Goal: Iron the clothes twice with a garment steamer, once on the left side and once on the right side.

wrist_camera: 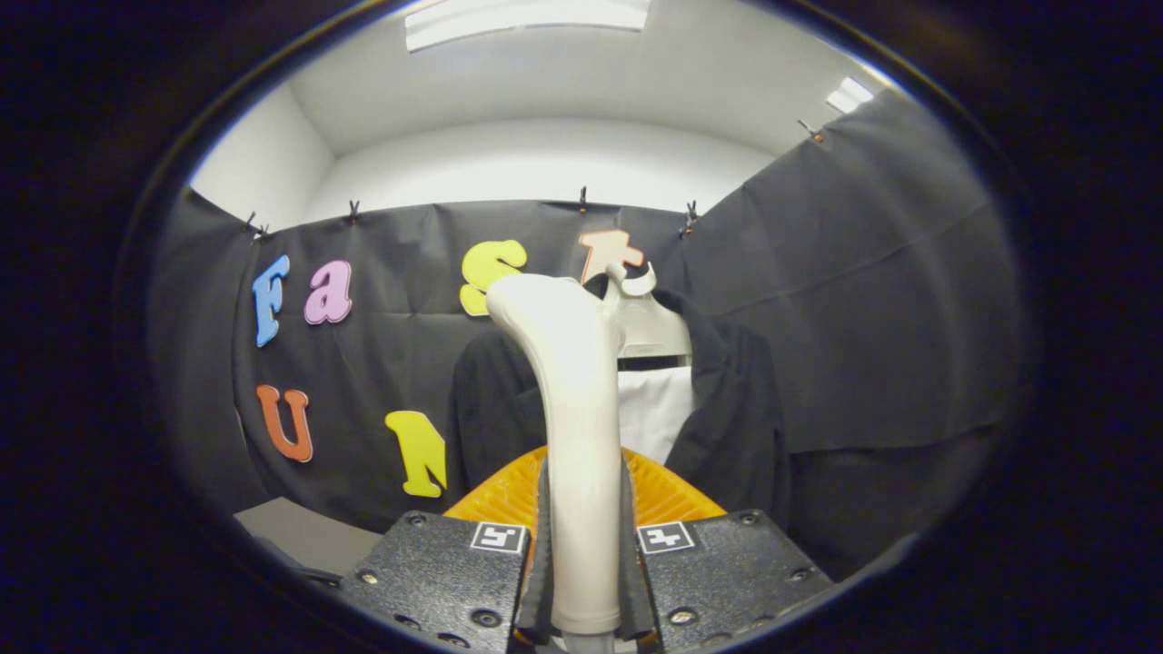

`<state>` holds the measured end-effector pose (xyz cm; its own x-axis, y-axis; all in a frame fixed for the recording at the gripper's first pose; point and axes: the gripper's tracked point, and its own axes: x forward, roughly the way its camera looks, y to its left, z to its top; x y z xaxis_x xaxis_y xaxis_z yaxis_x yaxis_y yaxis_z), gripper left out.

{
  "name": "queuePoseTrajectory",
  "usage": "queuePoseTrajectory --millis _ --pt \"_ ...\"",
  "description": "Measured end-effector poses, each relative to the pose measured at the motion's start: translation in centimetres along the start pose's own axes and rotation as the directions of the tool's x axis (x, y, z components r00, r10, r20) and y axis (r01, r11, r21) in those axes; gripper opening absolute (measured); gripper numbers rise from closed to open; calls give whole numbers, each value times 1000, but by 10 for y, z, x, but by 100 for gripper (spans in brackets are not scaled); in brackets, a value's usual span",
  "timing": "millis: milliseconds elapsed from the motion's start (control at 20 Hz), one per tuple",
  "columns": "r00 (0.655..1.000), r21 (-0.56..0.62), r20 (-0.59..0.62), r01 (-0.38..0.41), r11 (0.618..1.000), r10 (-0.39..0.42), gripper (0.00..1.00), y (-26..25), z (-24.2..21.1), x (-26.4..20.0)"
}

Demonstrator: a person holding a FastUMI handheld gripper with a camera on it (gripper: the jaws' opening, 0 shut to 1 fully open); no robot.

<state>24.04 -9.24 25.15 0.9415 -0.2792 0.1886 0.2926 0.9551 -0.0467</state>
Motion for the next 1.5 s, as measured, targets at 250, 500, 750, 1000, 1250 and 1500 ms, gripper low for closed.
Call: queuePoseTrajectory --millis 250,500,750,1000,1250,1500 --pt "999 -46 -25 23 999 -24 31 12 -29 19" --pt "998 -87 -39 46 995 -49 31 11 -50 20" --pt "994 -90 -92 57 994 -66 31 4 -80 13" --pt "986 -104 -138 82 991 -96 31 -4 -111 -3" --pt "976 -146 -168 114 983 -138 31 -7 -140 -13" --pt "963 -165 -208 139 976 -172 31 -18 -167 -28"
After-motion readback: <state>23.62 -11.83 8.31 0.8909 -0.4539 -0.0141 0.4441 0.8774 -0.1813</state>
